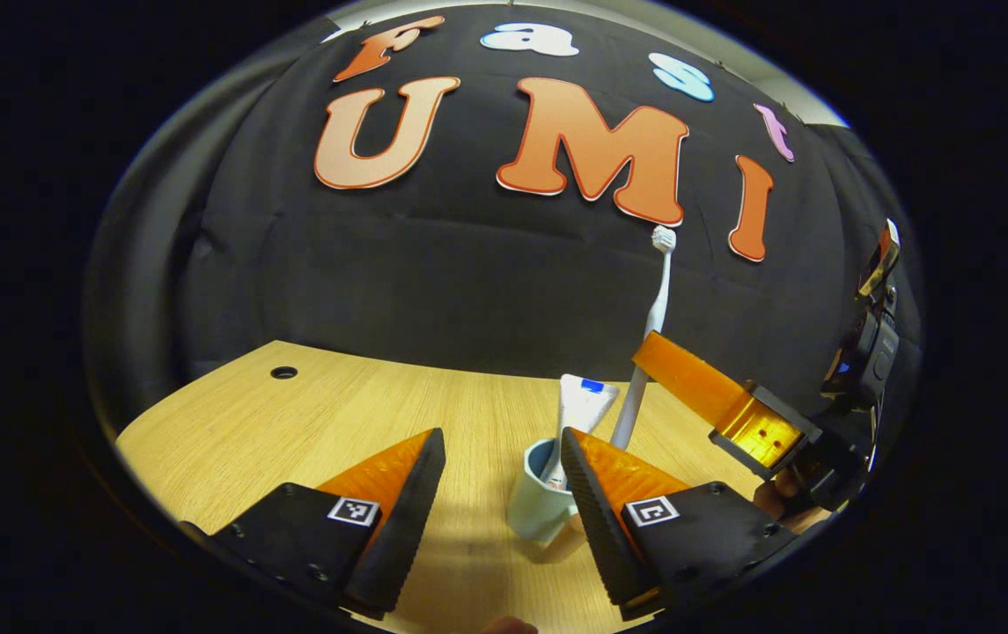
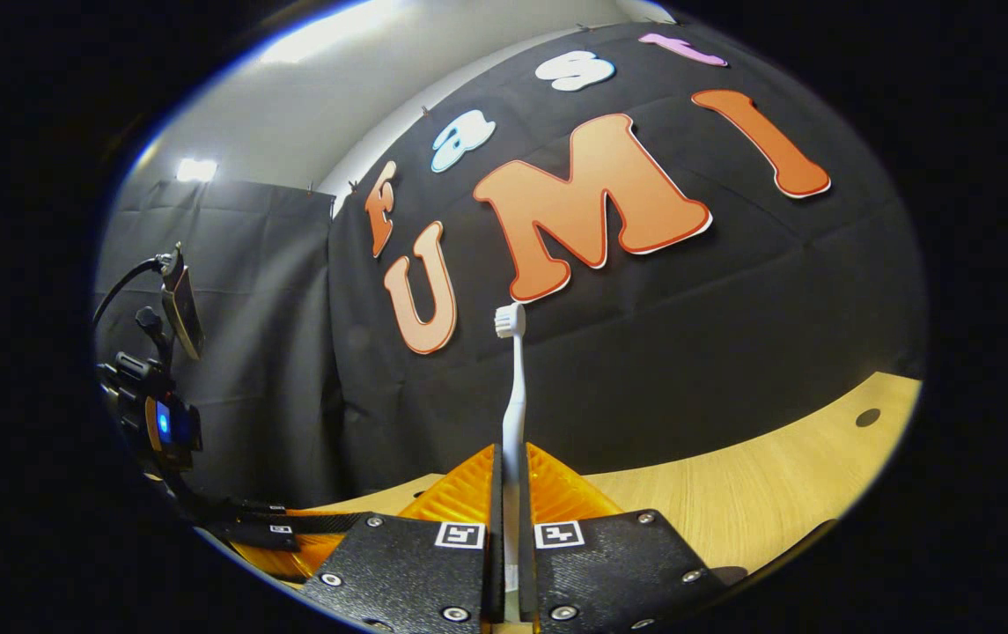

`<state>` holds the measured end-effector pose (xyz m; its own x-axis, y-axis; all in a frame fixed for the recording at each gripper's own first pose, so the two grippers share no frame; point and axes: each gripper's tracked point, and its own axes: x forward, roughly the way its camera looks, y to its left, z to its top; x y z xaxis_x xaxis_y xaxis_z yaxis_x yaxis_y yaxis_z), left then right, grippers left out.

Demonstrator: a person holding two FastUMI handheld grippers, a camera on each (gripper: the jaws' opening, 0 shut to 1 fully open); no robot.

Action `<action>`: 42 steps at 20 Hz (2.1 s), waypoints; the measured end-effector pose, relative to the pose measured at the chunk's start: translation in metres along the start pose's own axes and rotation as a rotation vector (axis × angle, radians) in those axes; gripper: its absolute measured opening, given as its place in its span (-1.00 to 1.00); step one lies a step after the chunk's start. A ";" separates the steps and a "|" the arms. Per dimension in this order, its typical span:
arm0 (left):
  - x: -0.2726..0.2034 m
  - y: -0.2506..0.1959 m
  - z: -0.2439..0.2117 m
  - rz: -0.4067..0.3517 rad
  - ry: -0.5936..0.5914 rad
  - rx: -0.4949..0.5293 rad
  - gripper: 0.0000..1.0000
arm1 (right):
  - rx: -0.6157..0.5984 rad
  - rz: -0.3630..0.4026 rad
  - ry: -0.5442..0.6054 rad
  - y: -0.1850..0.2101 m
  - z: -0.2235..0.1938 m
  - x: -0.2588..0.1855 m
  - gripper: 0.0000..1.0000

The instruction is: Put the toothbrush and toothpaste on the desktop into the cup, then pick up the cup and place it on the coaster on the desktop.

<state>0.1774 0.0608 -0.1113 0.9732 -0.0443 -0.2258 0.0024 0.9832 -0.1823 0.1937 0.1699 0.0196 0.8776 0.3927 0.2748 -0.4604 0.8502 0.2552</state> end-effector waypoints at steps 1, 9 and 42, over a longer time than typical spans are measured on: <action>0.000 0.006 0.000 0.010 -0.002 0.002 0.72 | -0.004 0.003 -0.002 0.001 -0.004 0.001 -0.87; -0.003 0.022 -0.013 0.034 0.022 -0.019 0.73 | -0.044 0.022 0.050 0.003 -0.033 0.004 -0.82; -0.021 -0.050 -0.048 -0.090 0.799 0.255 0.96 | -0.208 -0.296 0.128 -0.125 0.127 -0.202 0.91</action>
<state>0.1455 0.0037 -0.1427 0.5113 -0.1423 -0.8475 0.2174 0.9755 -0.0326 0.0568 -0.0602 0.0501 0.9842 0.1485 0.0964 -0.1587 0.9813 0.1087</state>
